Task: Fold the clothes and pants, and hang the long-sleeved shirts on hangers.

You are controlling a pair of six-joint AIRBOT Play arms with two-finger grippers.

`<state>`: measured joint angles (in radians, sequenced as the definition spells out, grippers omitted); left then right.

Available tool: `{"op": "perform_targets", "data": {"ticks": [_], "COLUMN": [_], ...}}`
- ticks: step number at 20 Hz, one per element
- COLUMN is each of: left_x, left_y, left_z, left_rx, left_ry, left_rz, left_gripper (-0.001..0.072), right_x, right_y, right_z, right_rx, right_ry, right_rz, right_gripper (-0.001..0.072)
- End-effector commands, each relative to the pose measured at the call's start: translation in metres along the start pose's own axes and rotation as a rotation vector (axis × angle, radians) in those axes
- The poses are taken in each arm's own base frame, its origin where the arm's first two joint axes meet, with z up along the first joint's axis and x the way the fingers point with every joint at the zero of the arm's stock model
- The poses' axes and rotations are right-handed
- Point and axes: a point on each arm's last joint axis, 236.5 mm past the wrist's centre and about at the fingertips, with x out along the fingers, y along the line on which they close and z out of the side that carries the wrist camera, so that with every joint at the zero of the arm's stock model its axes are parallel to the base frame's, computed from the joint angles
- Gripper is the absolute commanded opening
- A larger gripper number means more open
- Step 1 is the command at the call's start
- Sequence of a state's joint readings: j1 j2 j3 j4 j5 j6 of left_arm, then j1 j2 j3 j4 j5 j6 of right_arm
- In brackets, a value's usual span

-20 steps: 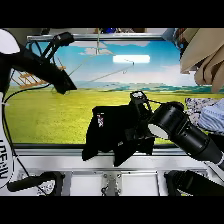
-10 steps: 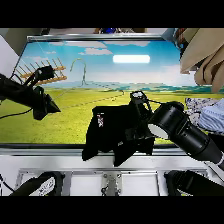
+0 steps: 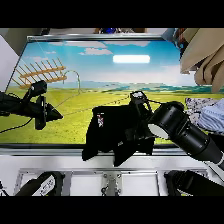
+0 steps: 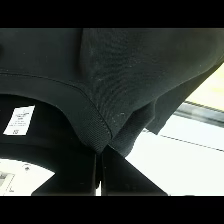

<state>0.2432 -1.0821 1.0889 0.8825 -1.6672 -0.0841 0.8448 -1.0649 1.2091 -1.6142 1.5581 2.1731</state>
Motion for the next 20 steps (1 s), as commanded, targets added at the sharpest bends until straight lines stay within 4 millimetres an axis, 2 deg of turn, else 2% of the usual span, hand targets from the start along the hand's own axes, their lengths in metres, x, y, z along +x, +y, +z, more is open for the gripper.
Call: {"op": "perform_targets", "data": {"ticks": [1,5,7,9,12,17,20], "left_x": [0.006,0.005,0.005,0.004,0.004,0.01,0.009], "left_y": [-0.01,-0.025,-0.026,-0.029,-0.036,-0.066,-0.075], "left_z": [-0.002,-0.002,-0.002,0.007,0.022,0.021,0.021], "left_rx": [0.034,0.059,0.06,0.065,0.083,0.163,0.186], "left_ry": [-0.021,-0.021,-0.022,-0.061,-0.113,0.01,0.049], "left_rz": [-0.045,-0.104,-0.109,-0.12,-0.145,-0.191,-0.178], "left_gripper": [0.0014,0.0014,0.0014,0.0014,0.0013,0.0014,0.0014], "right_x": [-0.009,-0.044,-0.056,-0.059,-0.06,-0.06,-0.06], "right_y": [-0.005,-0.031,-0.05,-0.065,-0.067,-0.067,-0.067], "right_z": [0.006,0.03,0.034,0.03,0.028,0.028,0.028], "right_rx": [0.026,0.141,0.205,0.248,0.253,0.284,0.3], "right_ry": [-0.022,-0.126,-0.147,-0.131,-0.126,-0.127,-0.127], "right_rz": [0.013,0.052,0.047,0.028,0.024,0.026,0.027], "right_gripper": [0.0021,0.002,0.002,0.0021,0.002,0.0021,0.0021]}}
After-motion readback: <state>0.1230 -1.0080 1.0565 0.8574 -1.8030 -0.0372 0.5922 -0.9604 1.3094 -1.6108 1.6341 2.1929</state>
